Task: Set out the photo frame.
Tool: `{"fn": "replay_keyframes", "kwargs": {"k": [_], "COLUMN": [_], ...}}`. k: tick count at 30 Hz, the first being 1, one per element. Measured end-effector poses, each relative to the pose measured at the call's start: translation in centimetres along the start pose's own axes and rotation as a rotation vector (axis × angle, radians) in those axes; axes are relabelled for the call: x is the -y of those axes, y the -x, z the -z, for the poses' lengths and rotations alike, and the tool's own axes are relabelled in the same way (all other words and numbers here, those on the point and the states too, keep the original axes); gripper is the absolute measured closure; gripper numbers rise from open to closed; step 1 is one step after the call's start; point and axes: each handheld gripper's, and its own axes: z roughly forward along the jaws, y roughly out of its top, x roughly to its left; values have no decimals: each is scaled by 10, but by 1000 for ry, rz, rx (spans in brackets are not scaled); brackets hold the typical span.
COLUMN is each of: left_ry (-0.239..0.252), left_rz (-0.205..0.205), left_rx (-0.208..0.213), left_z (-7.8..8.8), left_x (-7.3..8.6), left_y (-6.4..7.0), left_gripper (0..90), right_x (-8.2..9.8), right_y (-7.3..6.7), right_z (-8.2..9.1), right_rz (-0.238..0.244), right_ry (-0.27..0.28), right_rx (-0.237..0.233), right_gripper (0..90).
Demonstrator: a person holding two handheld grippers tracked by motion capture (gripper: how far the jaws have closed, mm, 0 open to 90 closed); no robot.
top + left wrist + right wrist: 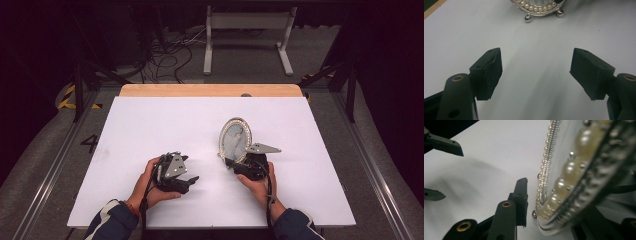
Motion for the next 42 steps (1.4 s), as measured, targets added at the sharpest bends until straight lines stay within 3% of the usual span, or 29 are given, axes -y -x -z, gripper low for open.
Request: {"fn": "replay_keyframes", "kwargs": {"k": [8, 22, 38, 42], "left_ry": [-6, 0, 15, 20], "left_rz": [-8, -8, -11, -9], "left_rx": [5, 4, 34, 46], "left_z": [-1, 0, -6, -10], "left_x": [0, -1, -7, -10], "left_y": [1, 1, 1, 1], "left_gripper": [262, 262, 259, 258], "right_x": [1, -1, 2, 3], "right_y": [1, 11, 12, 11], "right_z": [-2, 5, 15, 16], "right_rz": [-22, -20, 4, 9], "right_ry": [16, -57, -98, -105], "right_rx": [28, -85, -140, -131], "right_gripper": [766, 800, 805, 790]}}
